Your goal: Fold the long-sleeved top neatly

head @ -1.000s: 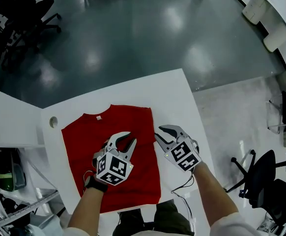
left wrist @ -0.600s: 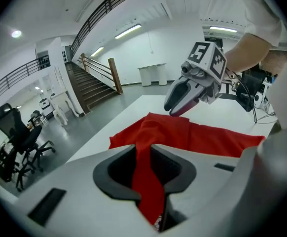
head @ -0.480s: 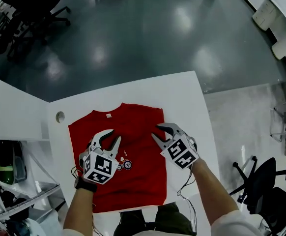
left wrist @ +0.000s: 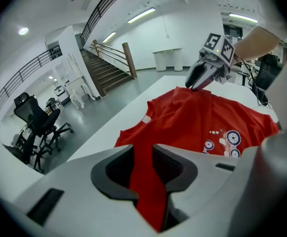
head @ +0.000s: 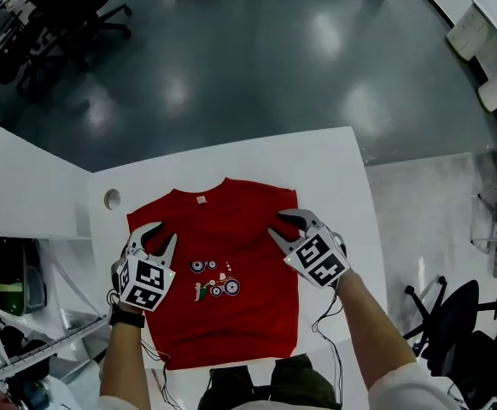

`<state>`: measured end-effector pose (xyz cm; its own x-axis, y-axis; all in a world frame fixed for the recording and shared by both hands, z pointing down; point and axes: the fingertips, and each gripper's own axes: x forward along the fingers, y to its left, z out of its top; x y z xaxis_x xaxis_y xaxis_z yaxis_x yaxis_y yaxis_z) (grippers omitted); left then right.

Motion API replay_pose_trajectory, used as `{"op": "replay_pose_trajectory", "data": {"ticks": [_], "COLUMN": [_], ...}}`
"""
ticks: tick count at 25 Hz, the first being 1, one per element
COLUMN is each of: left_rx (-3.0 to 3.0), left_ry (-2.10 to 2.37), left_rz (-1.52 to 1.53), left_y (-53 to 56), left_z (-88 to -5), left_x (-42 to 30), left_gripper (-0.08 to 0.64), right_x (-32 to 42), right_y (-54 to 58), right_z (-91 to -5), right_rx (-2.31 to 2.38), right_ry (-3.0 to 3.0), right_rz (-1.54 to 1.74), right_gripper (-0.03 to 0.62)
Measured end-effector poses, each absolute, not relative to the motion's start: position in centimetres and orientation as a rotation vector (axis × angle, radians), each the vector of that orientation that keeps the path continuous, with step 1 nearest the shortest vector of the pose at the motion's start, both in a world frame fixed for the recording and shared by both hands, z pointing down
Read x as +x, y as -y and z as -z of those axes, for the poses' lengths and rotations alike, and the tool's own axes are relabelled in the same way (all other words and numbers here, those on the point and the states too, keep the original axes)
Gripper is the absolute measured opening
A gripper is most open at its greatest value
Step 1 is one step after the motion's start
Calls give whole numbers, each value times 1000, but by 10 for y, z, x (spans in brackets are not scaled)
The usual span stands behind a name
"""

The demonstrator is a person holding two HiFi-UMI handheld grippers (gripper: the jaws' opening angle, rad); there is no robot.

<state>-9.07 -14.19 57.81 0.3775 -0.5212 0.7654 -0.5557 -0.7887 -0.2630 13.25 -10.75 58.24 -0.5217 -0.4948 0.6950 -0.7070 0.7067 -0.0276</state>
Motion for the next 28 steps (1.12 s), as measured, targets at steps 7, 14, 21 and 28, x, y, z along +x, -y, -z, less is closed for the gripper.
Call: {"op": "replay_pose_trajectory", "data": {"ticks": [7,14,21,28], "left_rx": [2528,2520,2510,2506], "left_ry": [923,906,893,855], "left_rz": [-1495,-1481,-1485,-1493], "left_y": [135,138,137,135], "left_z": [-604,-608,-608,-609], "left_x": [-99,-99,-100,-96], "left_gripper": [126,127,127,129], "right_x": [126,116,125,142], "right_y": [113,116,104,76], "right_z": [-594,-596,-588,-588], "right_rx": [888,846,825,816], "right_ry": [2215,2230,2228,2140], "right_rz": [-447,-447,-492,-828], "right_gripper": [131,72,28,21]}}
